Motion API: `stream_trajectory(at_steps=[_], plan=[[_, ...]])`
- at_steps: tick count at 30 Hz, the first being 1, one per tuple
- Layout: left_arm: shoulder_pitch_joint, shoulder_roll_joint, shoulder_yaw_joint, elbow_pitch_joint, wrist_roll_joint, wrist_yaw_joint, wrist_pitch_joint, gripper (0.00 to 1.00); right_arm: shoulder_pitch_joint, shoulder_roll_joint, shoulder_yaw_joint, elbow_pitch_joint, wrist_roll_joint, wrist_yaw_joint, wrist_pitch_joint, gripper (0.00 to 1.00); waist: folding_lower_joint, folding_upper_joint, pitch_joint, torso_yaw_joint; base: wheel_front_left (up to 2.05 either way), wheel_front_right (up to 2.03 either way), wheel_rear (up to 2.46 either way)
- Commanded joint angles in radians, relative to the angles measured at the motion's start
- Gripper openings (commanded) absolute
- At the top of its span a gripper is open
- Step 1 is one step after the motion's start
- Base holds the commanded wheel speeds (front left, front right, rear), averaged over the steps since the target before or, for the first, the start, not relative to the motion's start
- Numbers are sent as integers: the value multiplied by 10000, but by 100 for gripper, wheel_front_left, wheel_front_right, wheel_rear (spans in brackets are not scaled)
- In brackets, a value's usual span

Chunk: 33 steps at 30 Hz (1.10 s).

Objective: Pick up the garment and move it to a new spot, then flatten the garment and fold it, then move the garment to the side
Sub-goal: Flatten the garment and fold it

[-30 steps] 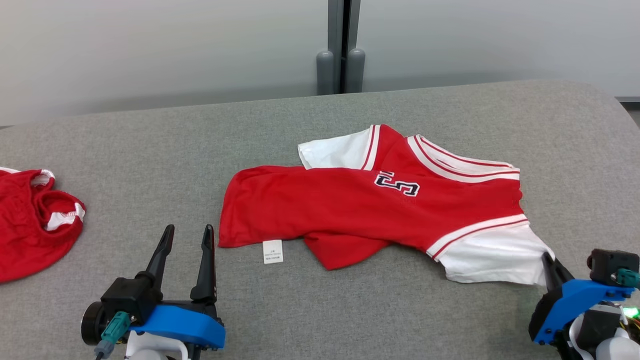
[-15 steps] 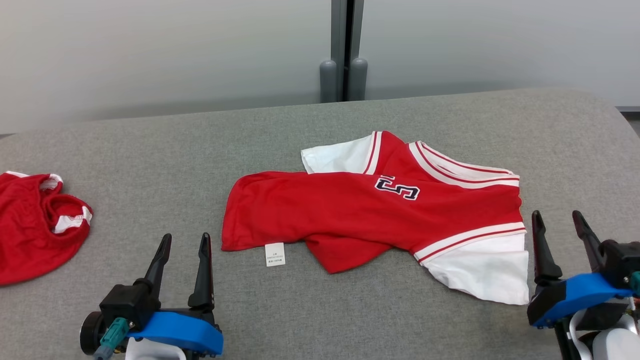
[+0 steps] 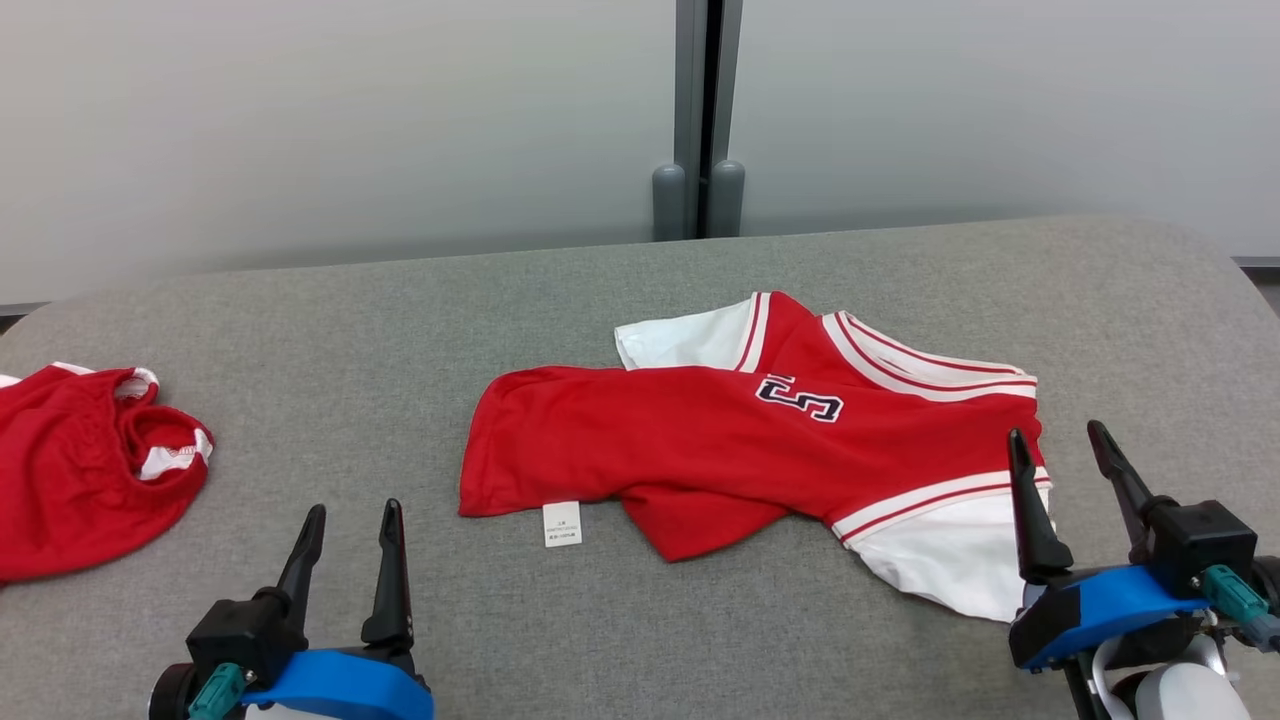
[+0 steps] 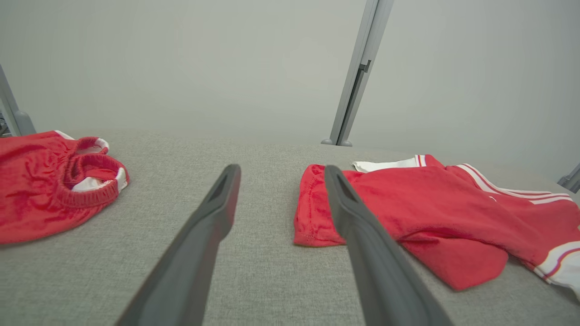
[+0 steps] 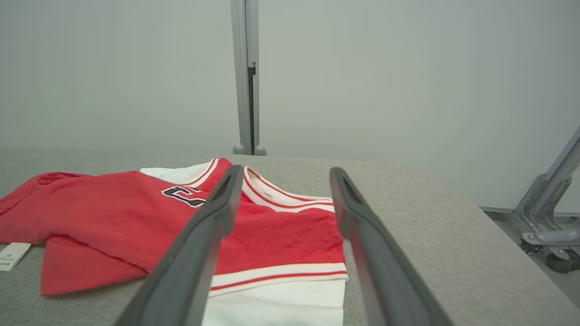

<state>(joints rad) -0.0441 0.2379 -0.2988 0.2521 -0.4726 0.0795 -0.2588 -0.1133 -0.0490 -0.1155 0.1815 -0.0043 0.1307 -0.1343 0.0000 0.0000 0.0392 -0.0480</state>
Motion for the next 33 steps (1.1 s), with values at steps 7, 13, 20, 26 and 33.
stream_trajectory(at_steps=[7, 13, 20, 26, 33], plan=[[187, 88, 170, -205, 62, 114, -68, 100, 233, -27, 329, 29, 410, 2, 91, 100, 0, 0, 27, 52, 0, 0, 0], [203, 153, 127, -319, 116, 158, -56, 100, 233, -27, 304, -19, 544, 4, 163, 100, 0, 0, 115, 42, 0, 0, 0], [-475, 204, -108, 12, 233, 128, 480, 100, 196, -27, 262, 33, 564, 4, 1273, 100, 0, 0, 503, -216, 0, 0, 0], [-1545, 85, -403, 1391, 112, -226, 1178, 100, 125, -27, 441, 42, 715, 2, 2060, 100, 0, 0, 1171, -650, 0, 0, 0], [-2509, -73, -215, 3179, -15, 12, 1385, 100, -30, -26, 716, 429, 1018, 4, 2262, 100, 0, 0, 1839, -1172, 0, 0, 0]])
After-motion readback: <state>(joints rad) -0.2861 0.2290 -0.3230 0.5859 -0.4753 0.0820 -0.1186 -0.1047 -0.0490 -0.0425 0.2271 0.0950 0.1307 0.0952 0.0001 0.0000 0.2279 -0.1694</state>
